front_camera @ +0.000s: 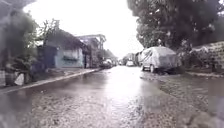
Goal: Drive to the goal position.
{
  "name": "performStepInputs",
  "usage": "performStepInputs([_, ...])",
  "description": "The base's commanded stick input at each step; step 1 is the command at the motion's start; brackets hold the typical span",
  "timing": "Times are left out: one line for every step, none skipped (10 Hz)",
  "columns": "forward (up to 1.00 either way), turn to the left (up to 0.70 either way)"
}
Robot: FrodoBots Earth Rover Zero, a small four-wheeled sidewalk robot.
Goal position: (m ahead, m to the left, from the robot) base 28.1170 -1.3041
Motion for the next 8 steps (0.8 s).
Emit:
performStepInputs([1.0, 0.0])
performStepInputs([1.0, 0.0])
performStepInputs([1.0, 0.0])
performStepInputs([1.0, 0.0])
performStepInputs([1.0, 0.0])
performStepInputs([1.0, 0.0])
performStepInputs([1.0, 0.0])
performStepInputs([1.0, 0.0])
